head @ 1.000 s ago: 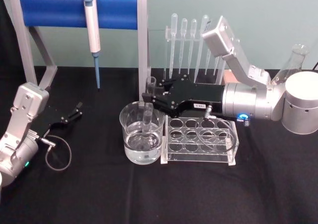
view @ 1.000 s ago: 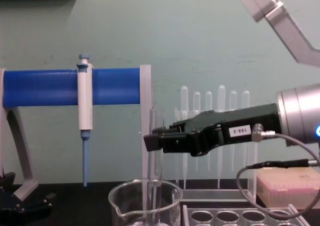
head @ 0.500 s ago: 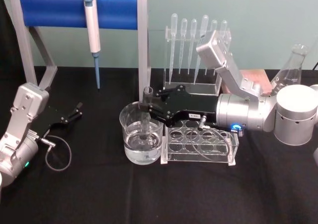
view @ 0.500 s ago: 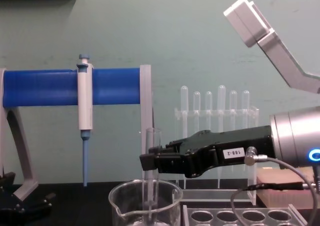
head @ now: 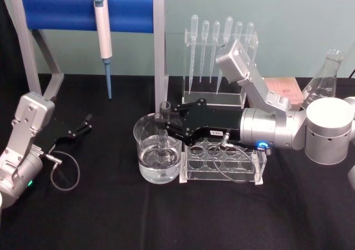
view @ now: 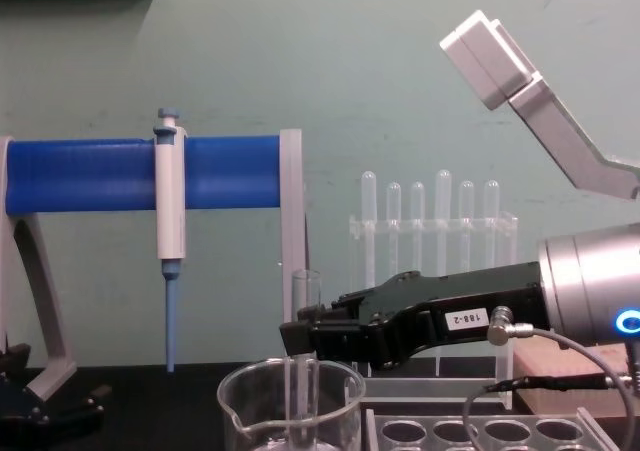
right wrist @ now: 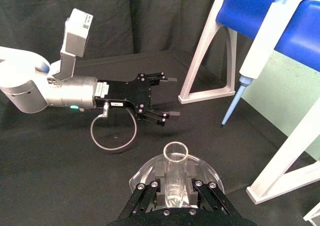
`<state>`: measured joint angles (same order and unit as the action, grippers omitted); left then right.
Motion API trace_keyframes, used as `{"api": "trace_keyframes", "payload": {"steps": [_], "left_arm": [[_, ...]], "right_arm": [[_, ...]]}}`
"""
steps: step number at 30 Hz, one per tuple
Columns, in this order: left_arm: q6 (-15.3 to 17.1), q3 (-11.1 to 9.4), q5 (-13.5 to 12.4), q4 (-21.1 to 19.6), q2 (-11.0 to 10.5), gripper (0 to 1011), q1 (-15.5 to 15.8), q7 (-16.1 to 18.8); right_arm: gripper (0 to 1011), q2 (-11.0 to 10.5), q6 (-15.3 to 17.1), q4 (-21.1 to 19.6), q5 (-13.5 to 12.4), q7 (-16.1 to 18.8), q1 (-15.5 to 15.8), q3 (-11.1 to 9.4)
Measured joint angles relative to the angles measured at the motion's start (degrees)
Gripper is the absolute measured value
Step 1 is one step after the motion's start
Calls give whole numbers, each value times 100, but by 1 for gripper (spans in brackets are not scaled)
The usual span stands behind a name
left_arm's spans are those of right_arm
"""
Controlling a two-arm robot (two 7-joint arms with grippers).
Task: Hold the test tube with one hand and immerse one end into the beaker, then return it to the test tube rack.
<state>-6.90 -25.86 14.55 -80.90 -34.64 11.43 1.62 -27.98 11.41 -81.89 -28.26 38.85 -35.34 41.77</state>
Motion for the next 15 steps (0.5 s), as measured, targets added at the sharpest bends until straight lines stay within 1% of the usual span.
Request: {"api": "trace_keyframes", "payload": {"steps": [5,15], "left_arm": [[0,0,0,0,0,1000,0,0],[0,0,0,0,0,1000,0,0]], "right_arm": [[239,17,-2,0,35,-4,16,-34],[239,15,-2,-5,33,-4,12,-26]]}}
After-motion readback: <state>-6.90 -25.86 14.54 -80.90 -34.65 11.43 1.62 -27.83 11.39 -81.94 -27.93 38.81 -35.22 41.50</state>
